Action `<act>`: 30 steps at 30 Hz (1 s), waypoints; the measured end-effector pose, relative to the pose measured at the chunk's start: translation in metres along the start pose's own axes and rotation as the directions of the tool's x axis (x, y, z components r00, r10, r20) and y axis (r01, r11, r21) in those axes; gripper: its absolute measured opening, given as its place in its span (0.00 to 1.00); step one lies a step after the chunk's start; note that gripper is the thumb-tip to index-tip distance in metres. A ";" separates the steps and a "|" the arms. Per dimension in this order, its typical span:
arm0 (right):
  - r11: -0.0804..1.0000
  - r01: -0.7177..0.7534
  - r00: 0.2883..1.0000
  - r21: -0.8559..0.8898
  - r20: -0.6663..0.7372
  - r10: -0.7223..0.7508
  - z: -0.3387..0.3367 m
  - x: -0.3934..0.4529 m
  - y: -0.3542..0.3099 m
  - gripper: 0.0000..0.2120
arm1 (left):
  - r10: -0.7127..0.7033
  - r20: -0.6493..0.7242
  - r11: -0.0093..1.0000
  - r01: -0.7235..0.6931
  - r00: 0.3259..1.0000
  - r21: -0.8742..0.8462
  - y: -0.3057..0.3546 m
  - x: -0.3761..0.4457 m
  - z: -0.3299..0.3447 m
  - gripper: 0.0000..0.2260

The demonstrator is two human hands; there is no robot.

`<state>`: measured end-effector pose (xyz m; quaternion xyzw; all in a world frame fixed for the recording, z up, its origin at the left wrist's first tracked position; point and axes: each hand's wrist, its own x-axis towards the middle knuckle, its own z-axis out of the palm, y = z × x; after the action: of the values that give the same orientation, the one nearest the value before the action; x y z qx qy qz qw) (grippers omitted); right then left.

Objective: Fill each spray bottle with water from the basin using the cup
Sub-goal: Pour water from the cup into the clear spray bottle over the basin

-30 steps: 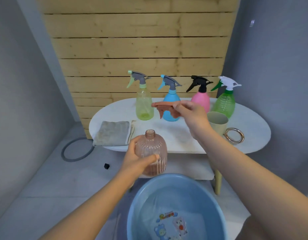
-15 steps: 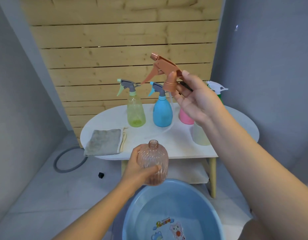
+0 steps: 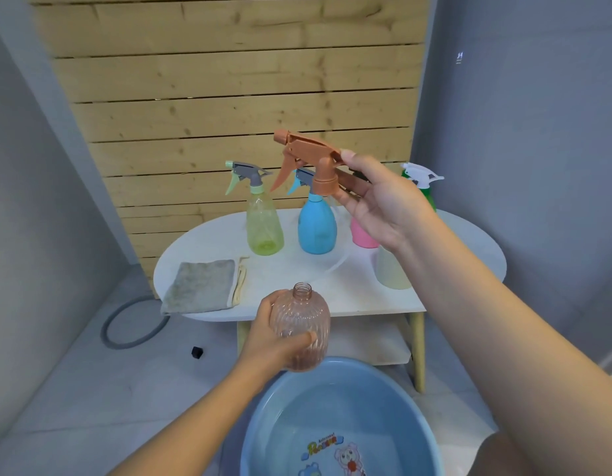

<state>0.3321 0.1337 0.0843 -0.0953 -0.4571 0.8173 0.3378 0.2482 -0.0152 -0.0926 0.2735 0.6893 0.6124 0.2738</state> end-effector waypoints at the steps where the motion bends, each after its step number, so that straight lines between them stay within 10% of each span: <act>1: 1.000 0.000 1.000 -0.009 0.003 0.000 -0.001 0.001 0.000 0.04 | 0.000 0.000 1.000 0.000 1.000 0.000 0.000 0.000 0.000 0.32; 20: 0.979 -0.196 0.980 -0.056 -0.058 0.192 0.002 -0.003 0.077 0.03 | -0.002 -0.001 1.000 0.002 1.000 -0.015 0.007 -0.003 0.010 0.28; 30: 0.803 -0.084 0.995 -0.590 -0.005 0.100 -0.027 -0.019 0.088 0.05 | 0.031 -0.003 1.000 -0.031 1.000 -0.005 0.013 -0.003 0.011 0.31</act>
<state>0.3179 0.1091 -0.0051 -0.2068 -0.6871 0.6518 0.2455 0.2585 -0.0083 -0.0807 0.2826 0.6839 0.6188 0.2638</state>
